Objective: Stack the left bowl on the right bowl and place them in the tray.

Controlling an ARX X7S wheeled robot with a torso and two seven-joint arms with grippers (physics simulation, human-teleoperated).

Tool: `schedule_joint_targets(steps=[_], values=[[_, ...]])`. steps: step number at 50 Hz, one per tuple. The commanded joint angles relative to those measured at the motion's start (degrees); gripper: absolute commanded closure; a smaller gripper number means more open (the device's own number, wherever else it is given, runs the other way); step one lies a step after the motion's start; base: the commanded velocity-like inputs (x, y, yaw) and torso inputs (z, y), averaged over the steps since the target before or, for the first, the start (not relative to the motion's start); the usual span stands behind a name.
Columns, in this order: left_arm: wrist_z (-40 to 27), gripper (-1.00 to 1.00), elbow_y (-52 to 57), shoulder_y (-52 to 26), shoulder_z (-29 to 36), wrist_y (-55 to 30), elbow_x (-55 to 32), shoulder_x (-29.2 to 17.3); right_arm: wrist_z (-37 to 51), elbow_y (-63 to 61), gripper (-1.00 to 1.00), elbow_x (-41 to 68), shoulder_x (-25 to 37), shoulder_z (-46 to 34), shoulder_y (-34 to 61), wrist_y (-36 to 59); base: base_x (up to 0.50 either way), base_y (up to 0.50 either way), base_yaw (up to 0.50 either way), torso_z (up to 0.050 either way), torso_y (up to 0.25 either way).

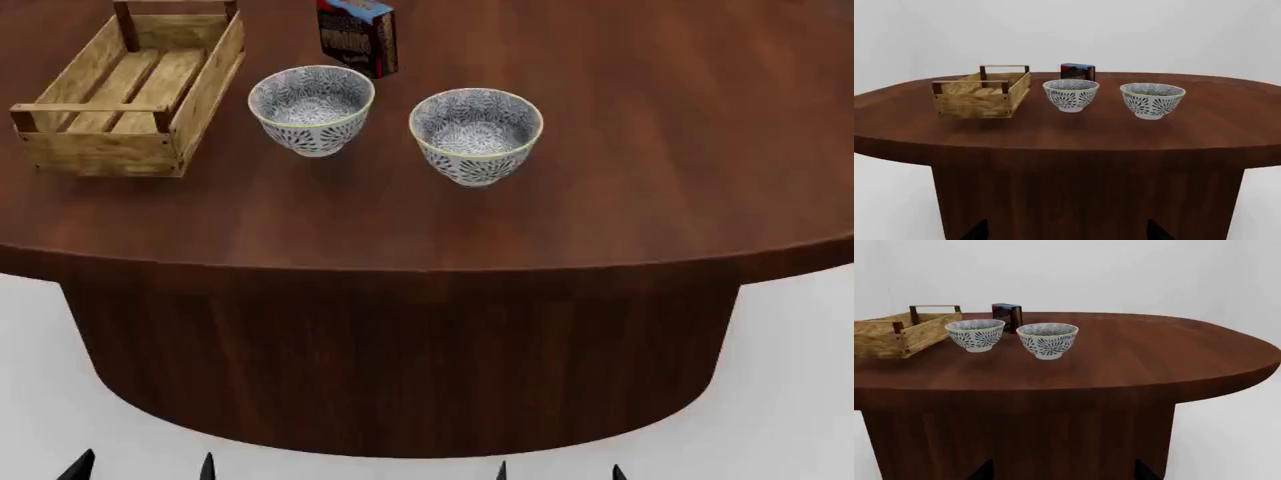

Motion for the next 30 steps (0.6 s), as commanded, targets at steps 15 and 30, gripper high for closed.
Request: schedule_joint_targets(steps=[15,30], values=[[-4.7,-1.00,7.6,1.7,3.4,-2.3,0.3,-3.9,1.2,-11.4,-1.00,6.3,3.5,-3.4,-1.3,9.6,0.00,0.00,0.00,0.000,0.000],[-6.4,-1.00,30.4,-2.5,-1.3,-28.3,-2.3,-8.2,5.0,-40.8,-1.00,-1.2,8.2,-8.5,3.3,41.8,0.00,0.00,0.00,0.000,0.000]])
